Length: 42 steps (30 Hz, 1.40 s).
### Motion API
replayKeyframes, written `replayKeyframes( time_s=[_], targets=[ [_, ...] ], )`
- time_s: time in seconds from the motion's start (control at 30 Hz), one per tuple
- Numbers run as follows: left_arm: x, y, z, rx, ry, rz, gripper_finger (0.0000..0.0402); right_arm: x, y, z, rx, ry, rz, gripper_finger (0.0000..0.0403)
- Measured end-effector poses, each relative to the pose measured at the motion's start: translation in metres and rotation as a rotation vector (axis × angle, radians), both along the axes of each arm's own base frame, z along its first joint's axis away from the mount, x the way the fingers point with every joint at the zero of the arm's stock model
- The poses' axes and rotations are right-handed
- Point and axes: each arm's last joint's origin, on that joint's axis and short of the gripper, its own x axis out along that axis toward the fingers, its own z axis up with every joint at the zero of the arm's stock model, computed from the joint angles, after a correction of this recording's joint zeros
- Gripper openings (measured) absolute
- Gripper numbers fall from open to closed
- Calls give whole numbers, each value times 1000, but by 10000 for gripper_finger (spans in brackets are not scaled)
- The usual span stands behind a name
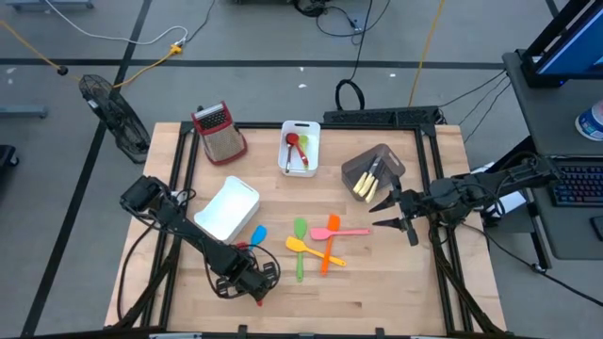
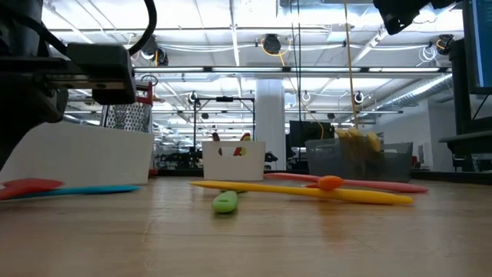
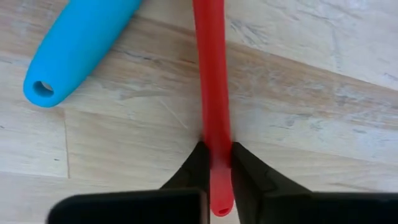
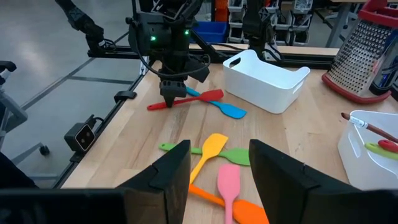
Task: Pick & Place Kitchen Items
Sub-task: Put the red spatula into the bottom white bin
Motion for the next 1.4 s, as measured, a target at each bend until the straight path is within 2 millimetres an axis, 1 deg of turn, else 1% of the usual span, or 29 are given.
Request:
replayKeyframes(
  time_s=[0.13, 0.37, 0.6, 0.77, 0.83, 1.13, 1.27, 1.4],
  targets=[
    [0, 0, 0, 2, -3, -7, 19, 0, 0, 0, 0, 0, 0, 155],
    [-2, -3, 1, 10, -10, -8, 35, 0, 0, 0, 0, 0, 0, 155],
    [-8, -8, 4, 47, -25, 22, 23, 0, 0, 0, -2, 0, 0, 155],
    [-13, -8, 9, 58, -23, 24, 24, 0, 0, 0, -3, 0, 0, 155],
    [-15, -9, 14, 59, -38, 24, 23, 0, 0, 0, -3, 0, 0, 155],
    [-17, -8, 19, 83, -66, 26, 22, 0, 0, 0, -2, 1, 0, 155],
    [-16, -9, 19, 86, -77, 26, 15, 0, 0, 0, -1, 1, 0, 155],
    [-16, -8, 21, 93, -92, 29, 19, 0, 0, 0, -1, 1, 0, 155]
  ],
)
